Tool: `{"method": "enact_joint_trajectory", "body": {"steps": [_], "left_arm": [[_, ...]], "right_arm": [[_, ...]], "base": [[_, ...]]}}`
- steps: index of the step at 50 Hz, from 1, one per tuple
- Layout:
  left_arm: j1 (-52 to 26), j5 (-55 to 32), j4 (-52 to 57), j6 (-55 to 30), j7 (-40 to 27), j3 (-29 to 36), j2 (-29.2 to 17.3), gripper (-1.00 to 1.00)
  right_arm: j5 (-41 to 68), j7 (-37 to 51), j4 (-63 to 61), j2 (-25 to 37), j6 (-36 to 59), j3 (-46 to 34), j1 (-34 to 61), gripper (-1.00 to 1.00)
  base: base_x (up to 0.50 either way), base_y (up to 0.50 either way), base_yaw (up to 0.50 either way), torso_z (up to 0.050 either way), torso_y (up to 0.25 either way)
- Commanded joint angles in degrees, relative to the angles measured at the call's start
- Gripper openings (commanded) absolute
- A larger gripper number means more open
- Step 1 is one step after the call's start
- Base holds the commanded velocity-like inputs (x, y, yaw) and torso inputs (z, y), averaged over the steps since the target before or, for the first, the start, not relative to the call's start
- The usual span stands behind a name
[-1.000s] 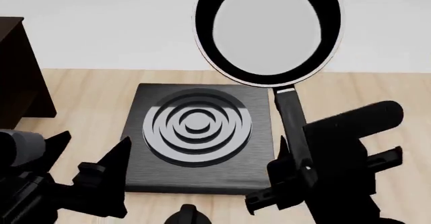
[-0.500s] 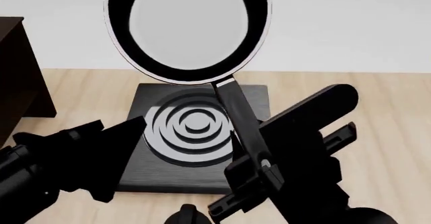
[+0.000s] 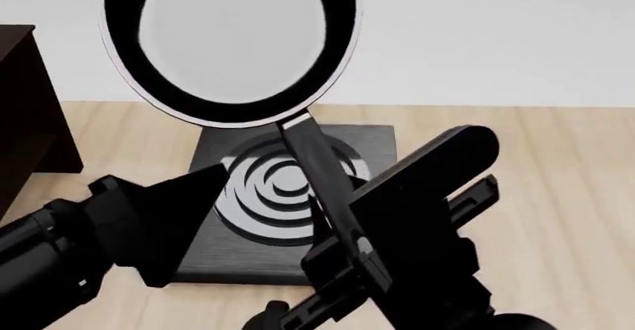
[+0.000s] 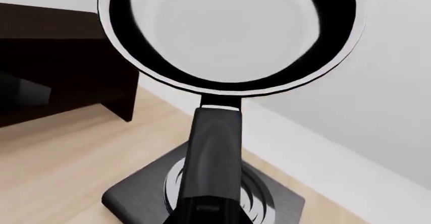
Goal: Put the frying pan on the cabinet shelf.
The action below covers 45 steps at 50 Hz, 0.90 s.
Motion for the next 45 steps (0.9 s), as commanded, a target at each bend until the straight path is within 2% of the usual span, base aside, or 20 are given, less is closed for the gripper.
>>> {"method": "enact_joint_trajectory", "body": {"steps": [1,17,45], "left_arm": [[0.3,0.4,-1.13,0.8,1.51,1.13,2.22,1.0],[-0.99,4.05,-4.94,1.98,4.31,3.23,4.03,1.0],[0.19,11.29,-10.18,3.27,11.19,5.93,4.15,1.0]], "right_arm": [[-3.23,1.57,-3.47,-0.2,0.02,1.29,0.33,-1.0],[-2.94,1.18,-4.15,0.48,-1.51,0.55,-1.42,-1.0],[-2.05,1.48,-5.77,1.13,-2.87,0.79,-3.96,-1.0]], "base": [[0.0,0.0,0.0,0.0,0.0],[0.0,0.0,0.0,0.0,0.002],[0.0,0.0,0.0,0.001,0.001]]}}
